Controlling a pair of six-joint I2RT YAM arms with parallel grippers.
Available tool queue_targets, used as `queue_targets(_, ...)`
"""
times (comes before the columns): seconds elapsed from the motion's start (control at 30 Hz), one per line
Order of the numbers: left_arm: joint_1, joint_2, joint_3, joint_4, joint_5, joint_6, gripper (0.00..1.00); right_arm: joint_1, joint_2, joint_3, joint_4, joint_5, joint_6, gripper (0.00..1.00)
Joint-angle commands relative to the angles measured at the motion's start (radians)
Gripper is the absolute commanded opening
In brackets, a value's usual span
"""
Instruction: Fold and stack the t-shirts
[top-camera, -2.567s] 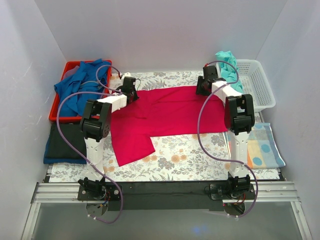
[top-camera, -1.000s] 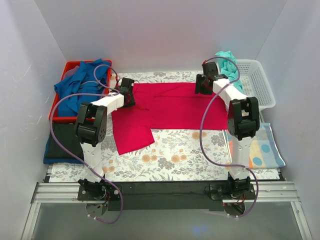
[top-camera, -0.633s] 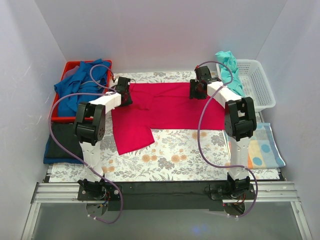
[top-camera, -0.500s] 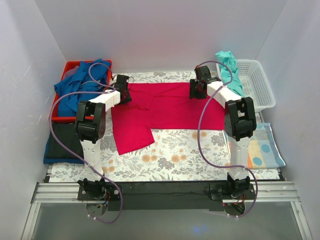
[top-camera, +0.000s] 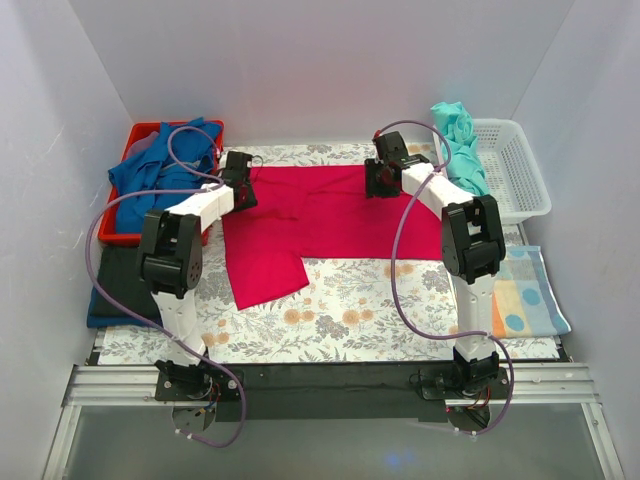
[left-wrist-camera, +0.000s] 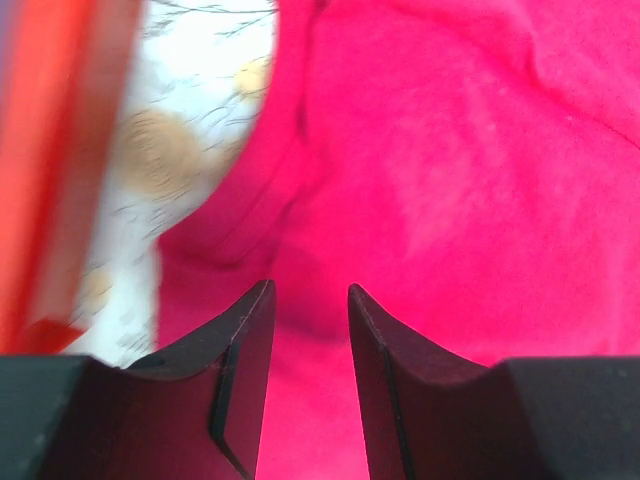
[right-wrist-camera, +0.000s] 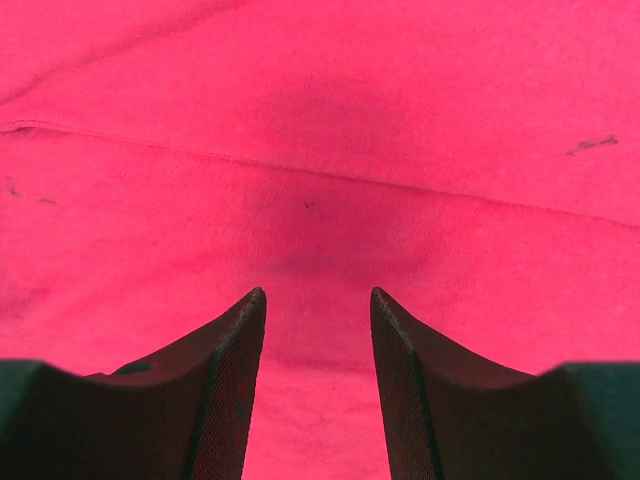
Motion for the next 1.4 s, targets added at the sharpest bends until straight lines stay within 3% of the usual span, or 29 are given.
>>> queue_targets(0.0,0.020,-0.172,-0.058,-0.029,-0.044,-0.019,0.34,0.008,0.010,0.012,-0.006,0.001,0.005,0.52)
queue_targets(0.6,0.052,-0.111,-0.146,0.036,0.079,-0.082,0.32,0.014,0.009,-0.011,-0.005,0.035,-0.008,0.51)
queue_targets(1.1,0.057,-0.016,-0.089,0.080,0.114,-0.064,0.30,0.014,0.012,0.001,-0.006,0.047,-0.022,0.51)
queue_targets(1.37,0.057,-0.051,-0.074,0.080,0.113,-0.061,0.29,0.014,0.021,0.006,-0.006,0.039,-0.015,0.51)
